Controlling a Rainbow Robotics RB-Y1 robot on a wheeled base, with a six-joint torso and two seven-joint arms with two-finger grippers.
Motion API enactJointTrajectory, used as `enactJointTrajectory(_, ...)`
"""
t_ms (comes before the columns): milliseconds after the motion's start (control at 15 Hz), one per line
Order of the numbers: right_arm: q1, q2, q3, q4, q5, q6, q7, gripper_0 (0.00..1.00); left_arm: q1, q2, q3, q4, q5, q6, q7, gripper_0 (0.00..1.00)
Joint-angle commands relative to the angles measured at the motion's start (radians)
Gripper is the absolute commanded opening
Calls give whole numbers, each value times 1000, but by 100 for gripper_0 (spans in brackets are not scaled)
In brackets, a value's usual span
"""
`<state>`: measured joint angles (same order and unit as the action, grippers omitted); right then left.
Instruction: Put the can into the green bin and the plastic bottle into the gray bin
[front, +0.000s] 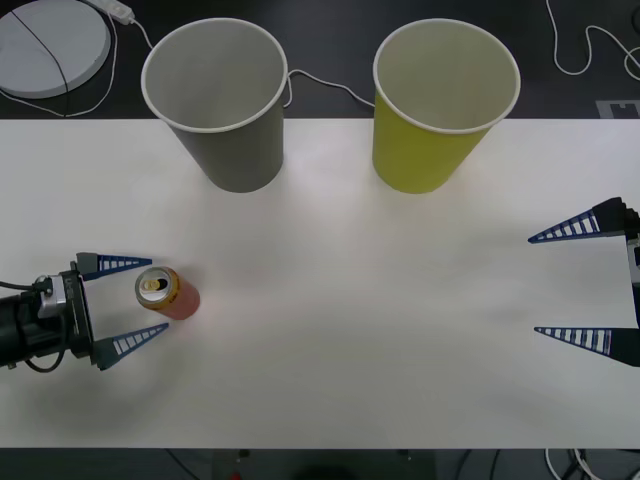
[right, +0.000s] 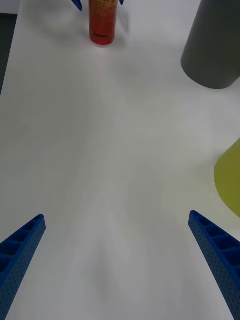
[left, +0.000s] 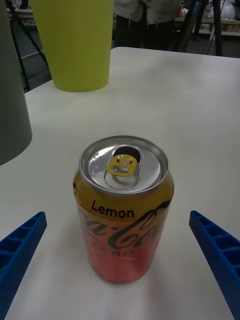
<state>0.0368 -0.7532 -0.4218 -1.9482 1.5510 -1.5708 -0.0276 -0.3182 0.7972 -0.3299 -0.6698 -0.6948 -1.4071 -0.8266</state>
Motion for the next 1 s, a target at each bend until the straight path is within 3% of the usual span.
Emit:
enactJointTrajectory(67,0,0,0,0,0,0,0,100,-5,-27,0,1,-9,19,-2,100)
enactJointTrajectory(800,0,0,0,0,0,0,0,100,-18,-90,0,1,-15,50,3,100)
enactJointTrajectory(867,0,0,0,0,0,0,0,100,-19,-92,0,1,-17,50,3,85)
enactJointTrajectory(933,0,0,0,0,0,0,0,100,-19,-93,2,1,-17,50,3,36)
enactJointTrajectory(1000,0,0,0,0,0,0,0,100,-19,-93,0,1,-17,50,3,17)
